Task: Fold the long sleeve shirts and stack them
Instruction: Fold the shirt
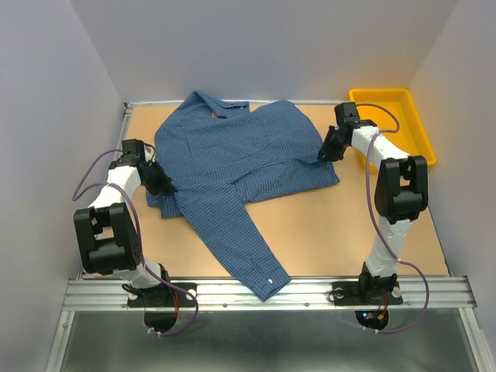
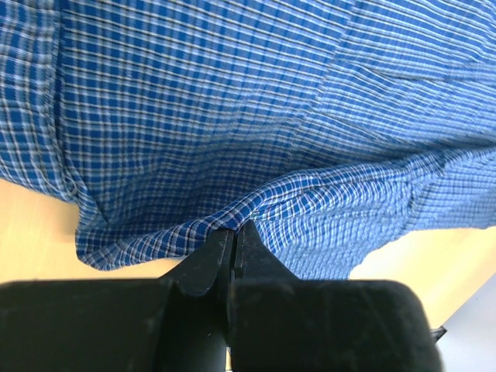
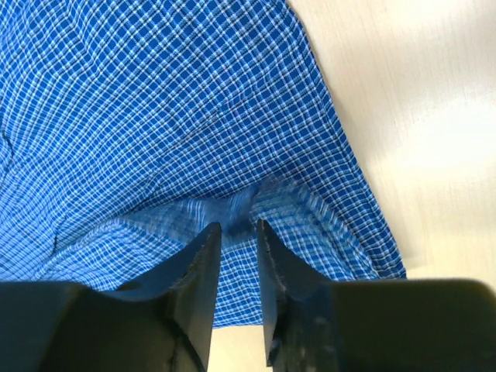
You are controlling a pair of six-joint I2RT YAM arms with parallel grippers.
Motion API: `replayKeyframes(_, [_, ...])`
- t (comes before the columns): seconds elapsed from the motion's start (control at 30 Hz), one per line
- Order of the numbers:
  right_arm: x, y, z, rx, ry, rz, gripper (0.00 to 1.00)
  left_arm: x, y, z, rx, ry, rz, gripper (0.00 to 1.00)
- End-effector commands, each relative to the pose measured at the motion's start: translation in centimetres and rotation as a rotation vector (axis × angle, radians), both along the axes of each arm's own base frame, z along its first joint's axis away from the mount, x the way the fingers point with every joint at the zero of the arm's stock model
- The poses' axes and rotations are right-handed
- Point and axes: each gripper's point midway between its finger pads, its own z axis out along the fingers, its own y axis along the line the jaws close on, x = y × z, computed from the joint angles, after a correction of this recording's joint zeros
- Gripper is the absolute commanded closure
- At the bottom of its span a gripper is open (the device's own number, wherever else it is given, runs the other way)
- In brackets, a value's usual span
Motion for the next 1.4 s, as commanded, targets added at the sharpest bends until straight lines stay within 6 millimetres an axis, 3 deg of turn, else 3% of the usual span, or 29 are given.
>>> replayKeyframes(0.0, [2.4, -0.5, 4.1, -0.019, -0.132, 0.003, 0.57, 0.9, 0.4, -0.4, -0.002, -0.024, 0.003, 0.93])
replayKeyframes(0.07, [2.1, -0.8, 5.2, -0.035, -0.157, 0.002, 0.43, 1.3, 0.5, -0.1, -0.002, -0.033, 0.004, 0.92])
replayKeyframes(0.1, [1.9, -0.9, 5.4, -0.041, -0.16, 0.0, 0.41, 1.4, 0.5, 0.0, -0.001, -0.038, 0.004, 0.9])
replayKeyframes(0.13, [1.6, -1.1, 5.5, -0.048, -0.163, -0.003, 0.37, 1.5, 0.6, 0.1, -0.001, -0.04, 0.009, 0.83])
replayKeyframes(0.23, [0.2, -1.7, 5.7, -0.07, -0.162, -0.017, 0.36, 1.7, 0.7, 0.4, -0.003, -0.055, 0.005, 0.68])
replayKeyframes(0.37, [-1.9, -1.8, 5.7, -0.06, -0.16, -0.014, 0.36, 2.3, 1.5, 2.0, 0.029, -0.099, 0.002, 0.38])
replayKeyframes(0.43, [-3.0, -0.9, 5.8, -0.006, -0.179, 0.009, 0.36, 3.0, 2.2, 3.8, 0.064, -0.151, 0.022, 0.22])
replayKeyframes(0.5, [-3.8, 0.5, 6.1, 0.075, -0.193, 0.037, 0.36, 2.9, 3.1, 4.7, 0.111, -0.167, 0.061, 0.17])
replayKeyframes(0.63, [-4.7, 3.0, 5.8, 0.225, -0.245, 0.081, 0.37, 2.2, 4.1, 5.5, 0.137, -0.215, 0.145, 0.17])
replayKeyframes(0.73, [-5.2, 4.5, 4.6, 0.337, -0.242, 0.085, 0.39, 1.9, 4.4, 3.8, 0.095, -0.227, 0.186, 0.24])
replayKeyframes(0.9, [-5.0, 5.0, 2.8, 0.38, -0.265, 0.076, 0.42, 3.5, 4.0, 1.6, 0.05, -0.218, 0.18, 0.27])
replayKeyframes(1.03, [-5.1, 3.4, -0.1, 0.387, -0.277, 0.011, 0.44, 4.0, 4.4, -2.0, 0.038, -0.133, 0.199, 0.27])
replayKeyframes(1.13, [-5.4, 1.3, -2.0, 0.402, -0.286, -0.066, 0.47, 4.4, 4.8, -3.0, 0.033, -0.118, 0.226, 0.28])
replayKeyframes(1.17, [-6.6, 0.8, -3.7, 0.4, -0.248, -0.091, 0.48, 4.5, 5.2, -3.6, 0.042, -0.107, 0.241, 0.28])
replayKeyframes(1.3, [-8.7, -1.0, -6.7, 0.385, -0.184, -0.151, 0.49, 4.7, 5.9, -4.6, 0.042, -0.076, 0.262, 0.28])
replayKeyframes(1.37, [-9.0, -1.7, -6.6, 0.36, -0.197, -0.169, 0.5, 4.9, 6.7, -4.9, 0.055, -0.073, 0.279, 0.28])
